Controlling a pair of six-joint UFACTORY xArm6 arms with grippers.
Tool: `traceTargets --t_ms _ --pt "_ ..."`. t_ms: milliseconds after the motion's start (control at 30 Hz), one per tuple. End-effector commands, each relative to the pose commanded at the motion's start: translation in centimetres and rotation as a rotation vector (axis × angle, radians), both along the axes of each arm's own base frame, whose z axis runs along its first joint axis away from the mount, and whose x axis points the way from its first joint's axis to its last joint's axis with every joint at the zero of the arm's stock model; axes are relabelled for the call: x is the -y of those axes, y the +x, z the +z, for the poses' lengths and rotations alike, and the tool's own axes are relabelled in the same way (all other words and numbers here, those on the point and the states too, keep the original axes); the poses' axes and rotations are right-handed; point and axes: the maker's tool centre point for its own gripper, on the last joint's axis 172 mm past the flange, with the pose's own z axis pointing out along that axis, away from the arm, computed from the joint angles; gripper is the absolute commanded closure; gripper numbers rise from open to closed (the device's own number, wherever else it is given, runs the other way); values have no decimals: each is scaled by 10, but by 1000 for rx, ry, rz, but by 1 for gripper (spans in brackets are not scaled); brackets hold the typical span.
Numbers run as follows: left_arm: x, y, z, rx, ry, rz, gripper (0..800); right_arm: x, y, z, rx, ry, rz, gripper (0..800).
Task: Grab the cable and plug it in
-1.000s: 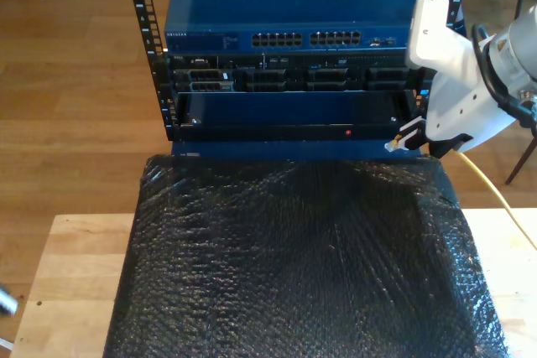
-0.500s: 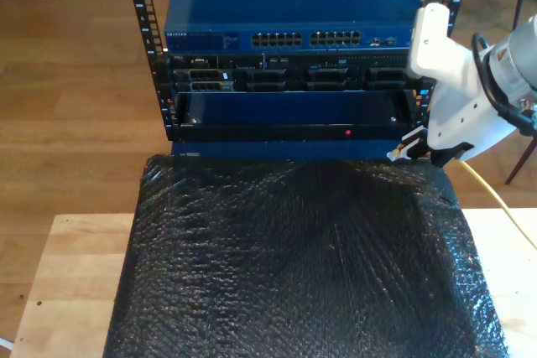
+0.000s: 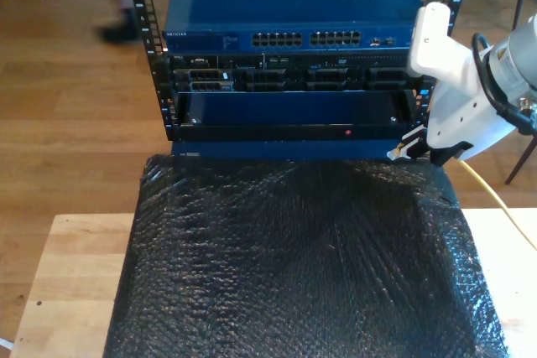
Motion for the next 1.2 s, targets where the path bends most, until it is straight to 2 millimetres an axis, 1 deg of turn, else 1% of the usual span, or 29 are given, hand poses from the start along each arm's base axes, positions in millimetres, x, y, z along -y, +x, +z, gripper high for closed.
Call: traceTargets --t_ms 267,467,733,833,900,967,1100,1200 --pt "-16 -5 -6 69 45 -59 0 3 -1 -1 0 -12 4 800" --pt "-6 -15 -13 90 26 -38 0 6 0 -1 3 -22 5 800" --pt "-9 -9 -15 112 40 -16 0 7 1 2 15 -25 3 800" --pt "-5 -4 -14 131 27 1 0 6 3 3 19 -23 3 800" --pt "1 -7 -14 135 23 5 0 7 4 3 26 -24 -1 800" --pt "12 -9 -23 145 18 0 0 7 6 2 32 -25 -4 800" --pt "11 -9 -34 146 37 -6 0 8 5 0 28 -26 -4 800" --pt "16 -10 -45 147 42 -7 0 8 4 -1 26 -26 -4 800"
